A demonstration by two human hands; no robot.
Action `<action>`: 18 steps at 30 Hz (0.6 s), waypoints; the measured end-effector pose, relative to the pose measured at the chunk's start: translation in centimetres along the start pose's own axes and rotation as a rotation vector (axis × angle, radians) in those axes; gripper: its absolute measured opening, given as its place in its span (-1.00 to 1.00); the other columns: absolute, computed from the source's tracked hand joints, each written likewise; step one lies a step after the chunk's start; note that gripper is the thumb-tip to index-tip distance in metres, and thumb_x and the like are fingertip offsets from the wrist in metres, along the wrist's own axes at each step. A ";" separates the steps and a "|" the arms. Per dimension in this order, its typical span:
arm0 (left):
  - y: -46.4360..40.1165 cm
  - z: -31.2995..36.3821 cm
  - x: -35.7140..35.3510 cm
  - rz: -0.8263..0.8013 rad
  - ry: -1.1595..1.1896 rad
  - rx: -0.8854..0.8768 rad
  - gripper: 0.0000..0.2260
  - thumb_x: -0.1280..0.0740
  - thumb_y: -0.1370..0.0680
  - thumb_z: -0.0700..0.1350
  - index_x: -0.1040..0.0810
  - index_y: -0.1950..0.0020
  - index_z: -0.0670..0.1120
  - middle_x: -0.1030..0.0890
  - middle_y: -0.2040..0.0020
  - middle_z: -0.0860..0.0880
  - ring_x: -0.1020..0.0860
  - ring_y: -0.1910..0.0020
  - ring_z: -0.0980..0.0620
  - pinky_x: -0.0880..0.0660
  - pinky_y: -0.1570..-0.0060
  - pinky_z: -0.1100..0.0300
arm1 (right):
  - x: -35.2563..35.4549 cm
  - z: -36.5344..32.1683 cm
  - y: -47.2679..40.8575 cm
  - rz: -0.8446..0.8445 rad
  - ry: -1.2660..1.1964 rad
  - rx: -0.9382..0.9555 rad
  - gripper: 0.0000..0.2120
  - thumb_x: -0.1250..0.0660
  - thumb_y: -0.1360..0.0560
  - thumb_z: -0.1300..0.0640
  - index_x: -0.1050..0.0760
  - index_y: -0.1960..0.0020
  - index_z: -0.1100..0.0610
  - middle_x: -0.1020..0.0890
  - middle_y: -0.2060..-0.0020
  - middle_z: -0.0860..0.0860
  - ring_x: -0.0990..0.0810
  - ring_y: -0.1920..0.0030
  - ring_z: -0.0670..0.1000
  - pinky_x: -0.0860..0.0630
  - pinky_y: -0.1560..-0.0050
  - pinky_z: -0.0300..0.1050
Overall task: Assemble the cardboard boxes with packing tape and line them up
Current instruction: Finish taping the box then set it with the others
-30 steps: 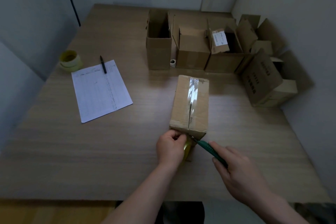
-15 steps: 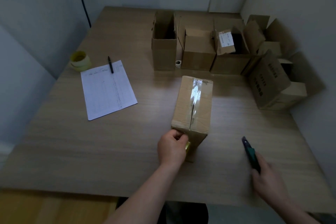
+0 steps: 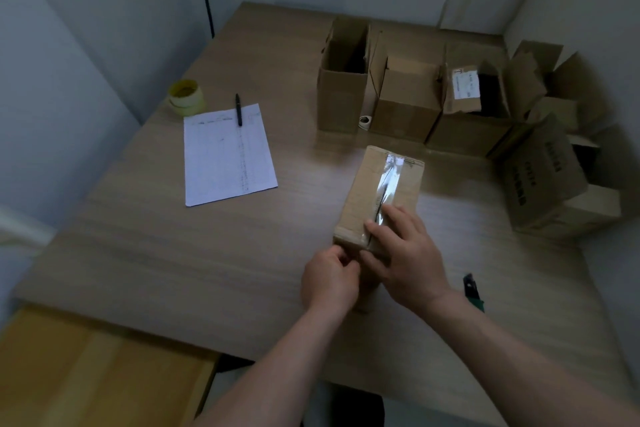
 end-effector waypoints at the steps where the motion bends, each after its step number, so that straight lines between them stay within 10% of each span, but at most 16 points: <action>1: 0.1 -1.0 0.0 -0.003 -0.054 0.054 -0.90 -0.38 -0.48 -0.03 -0.64 0.11 -0.04 -0.67 0.14 -0.01 -0.60 0.10 -0.07 -0.36 0.20 0.23 | 0.1 0.0 0.0 0.014 0.023 0.024 -0.51 -0.28 -0.44 -0.18 -0.57 -0.24 0.09 -0.49 -0.32 0.19 -0.39 -0.36 0.22 -0.54 -0.16 0.15; 13: 5.2 0.2 2.6 -0.035 0.621 -0.042 -0.79 -0.42 -0.52 -0.24 -0.57 0.31 -0.07 -0.54 0.42 0.07 -0.45 0.39 0.18 -0.39 0.35 0.30 | -0.1 0.6 -0.6 -0.065 -0.019 0.107 -0.40 -0.39 -0.34 -0.25 -0.48 -0.28 0.04 -0.41 -0.32 0.13 -0.36 -0.32 0.22 -0.50 -0.18 0.20; 18: 6.3 4.4 4.0 -0.005 0.727 -0.090 -0.81 -0.39 -0.54 -0.23 -0.57 0.28 -0.09 -0.54 0.40 0.06 -0.43 0.37 0.16 -0.39 0.34 0.28 | 7.9 1.4 3.5 0.241 -0.650 -0.212 -0.60 -0.34 -0.40 -0.13 -0.51 -0.23 -0.14 -0.54 -0.19 -0.10 -0.50 -0.21 0.00 -0.46 -0.11 -0.15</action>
Point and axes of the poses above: each hand's wrist, its own y-axis away from the middle knuckle, its own x-axis out of the back of the hand, z = x × y, the point moved 6 cm from there along -y, towards the middle knuckle
